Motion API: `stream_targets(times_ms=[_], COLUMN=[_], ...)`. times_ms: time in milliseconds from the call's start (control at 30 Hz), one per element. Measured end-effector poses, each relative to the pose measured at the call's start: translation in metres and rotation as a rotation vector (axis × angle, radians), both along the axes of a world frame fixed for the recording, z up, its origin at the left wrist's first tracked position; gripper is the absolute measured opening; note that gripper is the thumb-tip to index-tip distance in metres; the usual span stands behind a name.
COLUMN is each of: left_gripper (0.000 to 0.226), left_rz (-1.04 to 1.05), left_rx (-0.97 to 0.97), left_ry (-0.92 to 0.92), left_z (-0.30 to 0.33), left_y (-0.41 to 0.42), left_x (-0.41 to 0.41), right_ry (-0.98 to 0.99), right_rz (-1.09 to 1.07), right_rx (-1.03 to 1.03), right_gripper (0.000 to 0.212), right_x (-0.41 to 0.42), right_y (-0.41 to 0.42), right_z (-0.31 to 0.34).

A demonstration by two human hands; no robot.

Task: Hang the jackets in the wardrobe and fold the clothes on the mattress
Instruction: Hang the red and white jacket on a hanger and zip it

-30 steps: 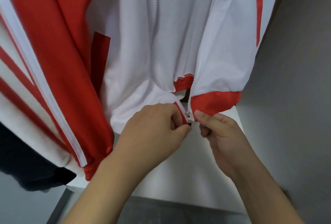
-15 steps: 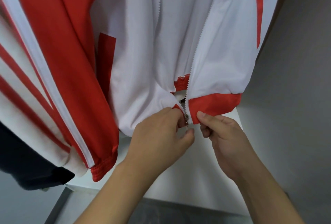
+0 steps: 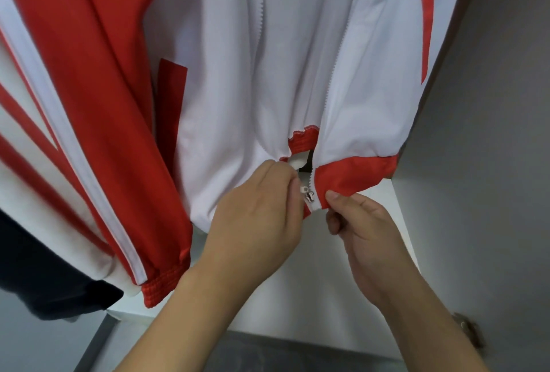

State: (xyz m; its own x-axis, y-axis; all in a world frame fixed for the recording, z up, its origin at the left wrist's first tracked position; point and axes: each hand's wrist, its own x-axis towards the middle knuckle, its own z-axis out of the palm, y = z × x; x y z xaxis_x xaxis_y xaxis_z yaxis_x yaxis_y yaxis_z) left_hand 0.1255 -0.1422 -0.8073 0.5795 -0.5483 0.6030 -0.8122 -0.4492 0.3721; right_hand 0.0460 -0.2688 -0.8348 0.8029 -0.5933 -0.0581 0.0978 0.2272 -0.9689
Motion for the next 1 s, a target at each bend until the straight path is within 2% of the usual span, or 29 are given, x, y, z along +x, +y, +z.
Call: stream_targets(times_ms=[233,367,467,567,667,767,833,867,933,1000], left_gripper=[0.013,0.012,0.009,0.018,0.015,0.015,0.016,0.017,0.021,0.023], left_rz=[-0.010,0.023,0.166,0.194,0.169,0.170,0.175,0.177,0.164,0.135], left_rx=[0.057,0.085,-0.024,-0.171,-0.082,0.013,0.020,0.015,0.009,0.020], left_ry=[-0.047,-0.114,-0.028,0.012,-0.081,-0.185,-0.203,-0.201,-0.199,-0.204], left_z=[0.004,0.005,0.016,0.026,0.026,0.020,0.018,0.019,0.022,0.026], left_y=[-0.004,-0.002,0.004,0.008,0.000,-0.009,-0.009,-0.008,-0.010,-0.015], left_x=[0.003,0.008,0.015,0.018,0.010,0.003,0.002,0.001,-0.004,-0.010], right_ry=[-0.072,-0.097,-0.075,0.005,0.187,0.357,0.235,0.143,0.062,0.041], right_rz=[0.129,0.090,0.041,0.006,0.012,-0.135,-0.223,-0.226,-0.163,-0.071], right_rx=[-0.077,-0.209,-0.313,-0.252,-0.203,-0.386,-0.558,-0.660,-0.866,-0.904], right_gripper=[0.006,0.017,0.010,0.015,0.023,0.054,0.068,0.064,0.045,0.030], right_x=[-0.001,0.001,0.001,0.001,0.002,0.003,0.001,0.001,0.002,0.002], right_y=[0.012,0.011,0.005,-0.006,-0.012,-0.009,-0.007,-0.006,-0.008,-0.009], right_z=[0.003,-0.002,-0.011,-0.020,-0.025,-0.022,-0.015,-0.013,-0.009,-0.007])
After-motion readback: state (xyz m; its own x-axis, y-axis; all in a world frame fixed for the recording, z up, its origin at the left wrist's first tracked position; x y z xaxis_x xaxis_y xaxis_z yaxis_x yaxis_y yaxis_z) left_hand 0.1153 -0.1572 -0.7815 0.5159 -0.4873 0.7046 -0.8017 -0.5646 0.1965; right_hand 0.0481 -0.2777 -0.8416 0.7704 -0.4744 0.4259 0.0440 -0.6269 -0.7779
